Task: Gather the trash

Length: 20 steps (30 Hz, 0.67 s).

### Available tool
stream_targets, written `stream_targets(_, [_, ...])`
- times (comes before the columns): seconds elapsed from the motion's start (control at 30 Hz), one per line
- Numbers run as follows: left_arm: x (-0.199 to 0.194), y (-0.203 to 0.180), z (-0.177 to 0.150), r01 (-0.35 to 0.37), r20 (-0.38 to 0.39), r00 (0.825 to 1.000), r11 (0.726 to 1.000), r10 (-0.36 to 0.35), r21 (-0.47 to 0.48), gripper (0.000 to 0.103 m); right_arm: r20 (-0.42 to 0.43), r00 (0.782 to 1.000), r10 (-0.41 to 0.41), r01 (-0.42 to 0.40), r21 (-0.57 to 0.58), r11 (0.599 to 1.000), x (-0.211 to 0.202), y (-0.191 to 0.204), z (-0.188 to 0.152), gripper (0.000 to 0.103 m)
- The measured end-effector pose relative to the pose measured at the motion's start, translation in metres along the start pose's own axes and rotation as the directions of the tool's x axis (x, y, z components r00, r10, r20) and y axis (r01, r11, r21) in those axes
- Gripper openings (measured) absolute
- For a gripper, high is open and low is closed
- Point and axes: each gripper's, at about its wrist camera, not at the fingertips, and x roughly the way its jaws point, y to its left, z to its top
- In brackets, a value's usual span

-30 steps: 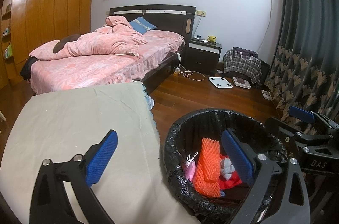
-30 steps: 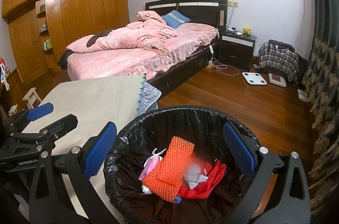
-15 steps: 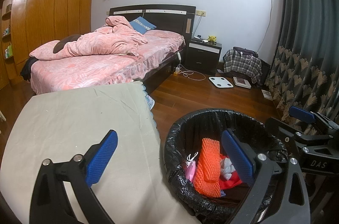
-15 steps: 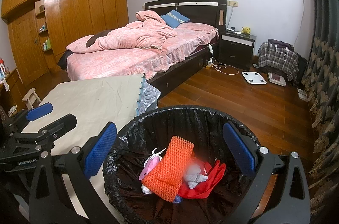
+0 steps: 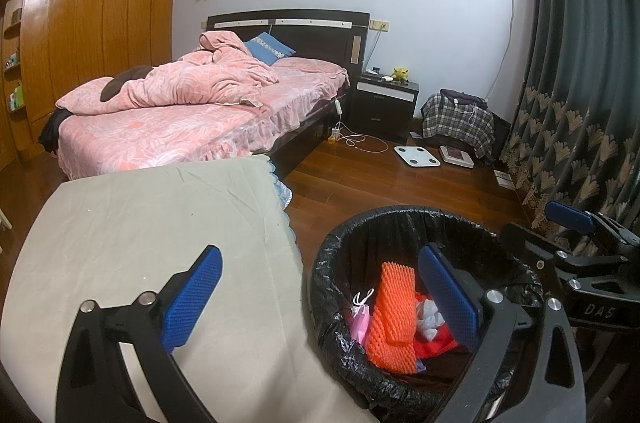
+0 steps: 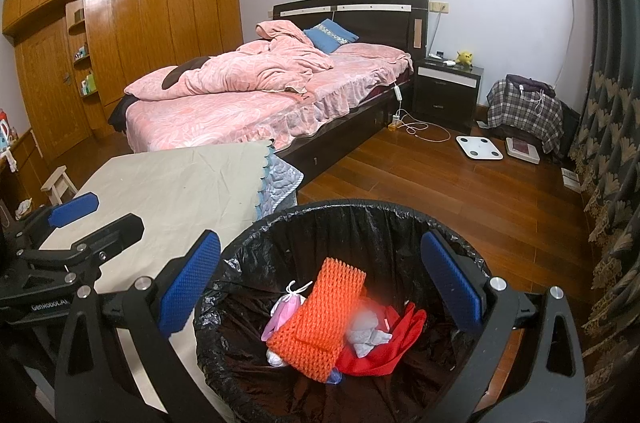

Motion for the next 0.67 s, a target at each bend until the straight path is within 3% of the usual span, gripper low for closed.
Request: stream_targets(0.67, [0.0014, 0.0039, 0.0001, -0.003, 0.003, 1.0, 1.0, 0.003, -0.005, 0.097, -0.002, 1.0, -0.002, 0.002, 0.001, 1.0, 0.0006, 0.0004, 0.0005, 0.098])
